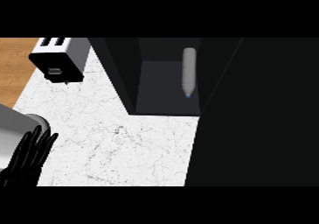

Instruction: Pick up the bottled water, place it into the cabinet and close the cabinet

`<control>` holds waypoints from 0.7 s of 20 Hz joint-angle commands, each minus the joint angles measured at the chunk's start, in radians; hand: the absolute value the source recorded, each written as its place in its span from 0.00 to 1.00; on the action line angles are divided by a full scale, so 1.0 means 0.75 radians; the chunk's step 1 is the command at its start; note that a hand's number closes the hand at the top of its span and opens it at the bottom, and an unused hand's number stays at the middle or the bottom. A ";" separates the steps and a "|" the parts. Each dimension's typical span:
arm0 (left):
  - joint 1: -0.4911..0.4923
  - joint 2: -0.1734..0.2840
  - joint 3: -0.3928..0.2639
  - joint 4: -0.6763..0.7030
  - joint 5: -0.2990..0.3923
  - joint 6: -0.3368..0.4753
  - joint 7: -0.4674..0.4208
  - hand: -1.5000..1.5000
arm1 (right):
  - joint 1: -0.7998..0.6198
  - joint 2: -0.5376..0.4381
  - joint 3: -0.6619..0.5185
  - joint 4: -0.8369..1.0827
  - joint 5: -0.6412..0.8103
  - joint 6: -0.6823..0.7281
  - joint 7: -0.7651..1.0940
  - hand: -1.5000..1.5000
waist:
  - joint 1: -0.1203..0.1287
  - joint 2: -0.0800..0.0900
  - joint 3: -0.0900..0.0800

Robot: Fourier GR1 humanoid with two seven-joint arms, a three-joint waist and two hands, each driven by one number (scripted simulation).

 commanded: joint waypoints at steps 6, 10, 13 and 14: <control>0.108 0.126 0.085 -0.106 0.066 -0.060 0.006 0.00 | -0.355 0.099 0.348 -0.084 0.431 -0.327 0.106 1.00 | 0.003 -0.009 -0.003; 0.122 0.201 0.144 -0.187 0.099 -0.066 0.039 0.00 | -0.535 0.265 0.553 0.104 0.624 -0.501 0.115 1.00 | 0.014 -0.005 -0.001; 0.167 0.218 0.175 -0.203 0.126 -0.083 0.032 0.00 | -0.712 0.429 0.658 0.267 0.780 -0.678 0.153 1.00 | 0.018 0.006 0.001; 0.177 0.212 0.143 -0.253 0.104 -0.069 0.045 0.00 | -0.755 0.432 0.693 0.334 0.796 -0.753 0.094 1.00 | 0.026 0.008 0.002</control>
